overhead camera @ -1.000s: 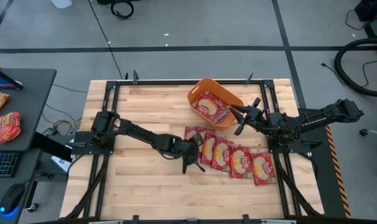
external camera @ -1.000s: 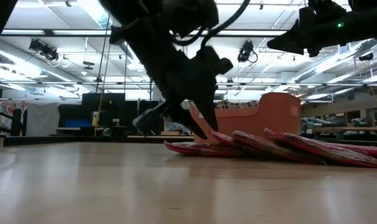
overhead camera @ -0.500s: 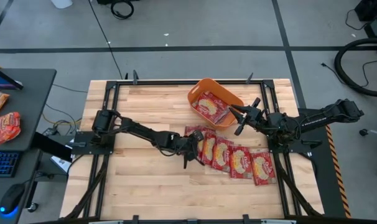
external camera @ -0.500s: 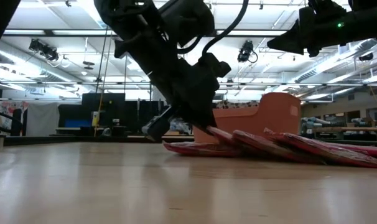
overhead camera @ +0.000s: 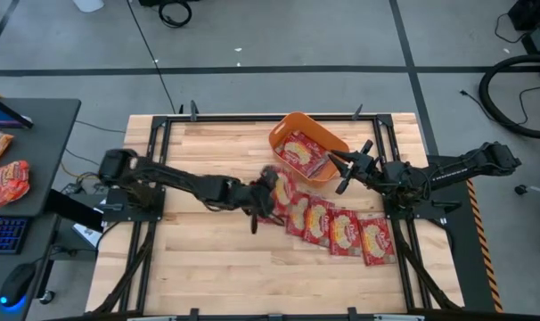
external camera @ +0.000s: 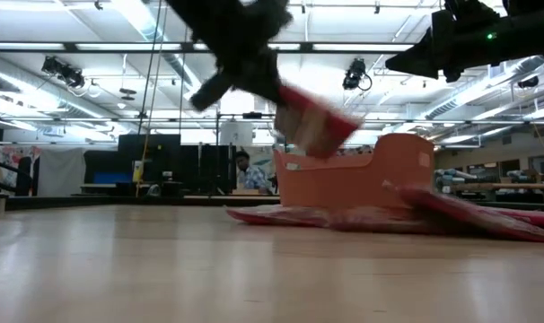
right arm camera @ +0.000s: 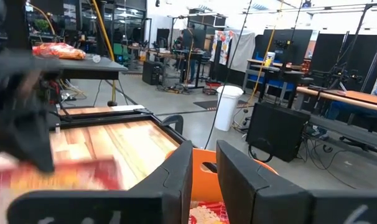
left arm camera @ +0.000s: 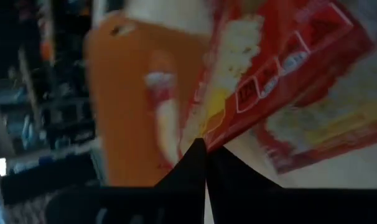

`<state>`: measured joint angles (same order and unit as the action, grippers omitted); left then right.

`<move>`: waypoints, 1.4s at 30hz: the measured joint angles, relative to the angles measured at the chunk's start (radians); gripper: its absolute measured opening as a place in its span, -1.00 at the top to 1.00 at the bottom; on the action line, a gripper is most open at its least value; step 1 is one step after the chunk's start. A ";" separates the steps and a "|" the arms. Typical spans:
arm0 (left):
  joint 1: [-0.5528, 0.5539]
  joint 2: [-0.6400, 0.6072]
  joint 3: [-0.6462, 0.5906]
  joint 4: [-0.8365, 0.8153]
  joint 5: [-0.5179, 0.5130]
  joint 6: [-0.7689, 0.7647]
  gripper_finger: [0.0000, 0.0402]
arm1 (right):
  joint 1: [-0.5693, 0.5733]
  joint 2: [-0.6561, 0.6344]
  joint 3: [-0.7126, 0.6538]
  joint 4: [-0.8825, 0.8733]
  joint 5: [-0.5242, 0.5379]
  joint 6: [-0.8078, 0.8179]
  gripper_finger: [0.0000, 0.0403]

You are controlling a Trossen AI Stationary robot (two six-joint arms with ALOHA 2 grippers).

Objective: Sort popcorn bags into baskets
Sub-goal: Put the popcorn bag into the bin

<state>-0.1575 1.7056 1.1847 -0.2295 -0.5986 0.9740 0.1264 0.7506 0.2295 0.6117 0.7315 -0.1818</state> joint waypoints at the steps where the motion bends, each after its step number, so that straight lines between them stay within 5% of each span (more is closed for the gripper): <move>1: 0.005 -0.018 0.001 0.031 -0.014 -0.016 0.99 | 0.000 0.000 0.000 0.001 0.000 0.001 0.62; 14: 0.190 0.033 0.005 0.288 -0.072 -0.358 0.99 | 0.000 0.000 0.000 0.023 -0.026 0.004 0.62; 23: 0.247 0.234 0.181 0.278 -0.055 -0.526 0.95 | -0.014 0.000 0.000 0.015 -0.026 0.003 0.62; 29: 0.242 0.289 0.266 0.168 -0.048 -0.599 0.73 | -0.014 0.000 0.000 0.000 -0.026 0.003 0.62; 33: 0.224 0.278 0.282 0.036 0.049 -0.591 0.55 | -0.014 0.000 0.000 -0.004 -0.026 0.000 0.62; 38: 0.186 0.261 0.292 -0.167 0.326 -0.485 0.47 | -0.014 0.000 0.000 -0.004 -0.026 0.000 0.62; 42: 0.154 0.263 0.284 -0.286 0.375 -0.457 0.49 | -0.014 0.000 0.000 0.000 -0.026 0.002 0.62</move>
<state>-0.0037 1.9682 1.4690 -0.5153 -0.2234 0.5174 0.1123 0.7509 0.2295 0.6116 0.7052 -0.1795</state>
